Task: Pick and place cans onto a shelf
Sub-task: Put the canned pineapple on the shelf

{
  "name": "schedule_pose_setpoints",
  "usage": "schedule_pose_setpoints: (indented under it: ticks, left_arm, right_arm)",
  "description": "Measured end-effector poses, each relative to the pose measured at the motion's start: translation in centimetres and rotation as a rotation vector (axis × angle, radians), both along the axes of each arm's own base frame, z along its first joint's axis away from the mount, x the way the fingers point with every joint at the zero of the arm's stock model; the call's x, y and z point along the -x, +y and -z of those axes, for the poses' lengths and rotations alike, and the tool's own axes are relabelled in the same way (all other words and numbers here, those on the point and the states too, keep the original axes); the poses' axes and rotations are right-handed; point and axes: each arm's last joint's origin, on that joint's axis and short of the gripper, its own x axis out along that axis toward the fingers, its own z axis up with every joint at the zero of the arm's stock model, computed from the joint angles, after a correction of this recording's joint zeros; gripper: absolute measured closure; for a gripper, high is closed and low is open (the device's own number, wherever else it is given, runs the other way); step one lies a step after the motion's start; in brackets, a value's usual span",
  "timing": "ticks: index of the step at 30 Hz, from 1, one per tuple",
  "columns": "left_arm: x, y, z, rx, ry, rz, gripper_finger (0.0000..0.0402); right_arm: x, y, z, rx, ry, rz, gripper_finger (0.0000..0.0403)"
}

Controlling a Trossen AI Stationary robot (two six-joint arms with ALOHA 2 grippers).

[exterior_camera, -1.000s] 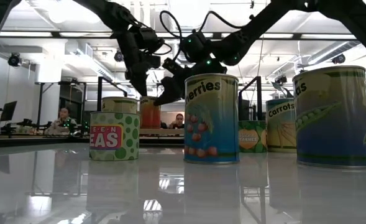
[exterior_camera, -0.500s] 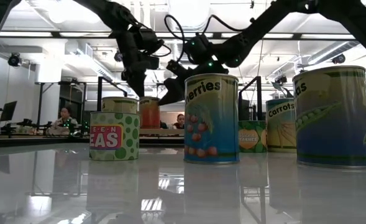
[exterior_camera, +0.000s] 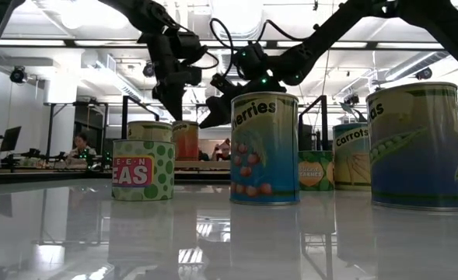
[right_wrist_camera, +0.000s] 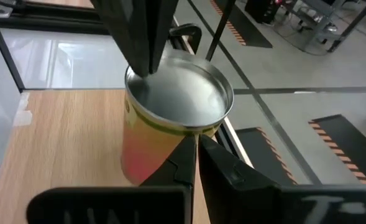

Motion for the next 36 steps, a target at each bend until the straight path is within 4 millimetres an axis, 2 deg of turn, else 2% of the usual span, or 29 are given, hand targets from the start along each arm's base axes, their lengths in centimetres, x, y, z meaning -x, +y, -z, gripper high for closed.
schedule_pose_setpoints:
  ticks: [7, 11, 16, 23, 36]
  left_arm:
    - [0.5, 0.4, -0.3, -0.155, 0.113, -0.004, 0.0402]
    - [0.4, 0.8, -0.3, -0.186, 0.108, 0.007, 0.0402]
    - [0.3, 0.9, 0.0, -0.178, 0.111, -0.002, 0.0402]
    - [0.2, 0.5, 0.1, -0.125, 0.086, -0.040, 0.0402]
    - [-0.1, -0.9, 0.3, -0.060, 0.112, -0.057, 0.0402]
  right_arm:
    - [0.1, 0.2, 0.4, -0.039, 0.028, -0.008, 0.0394]
    - [-0.2, 0.9, 0.6, -0.084, 0.026, -0.090, 0.0394]
    - [-0.6, 1.4, 1.0, -0.098, 0.018, -0.138, 0.0394]
    - [-1.0, 1.1, 1.3, -0.069, -0.028, -0.136, 0.0394]
    - [-0.9, 0.6, 1.4, -0.035, -0.026, -0.083, 0.0394]
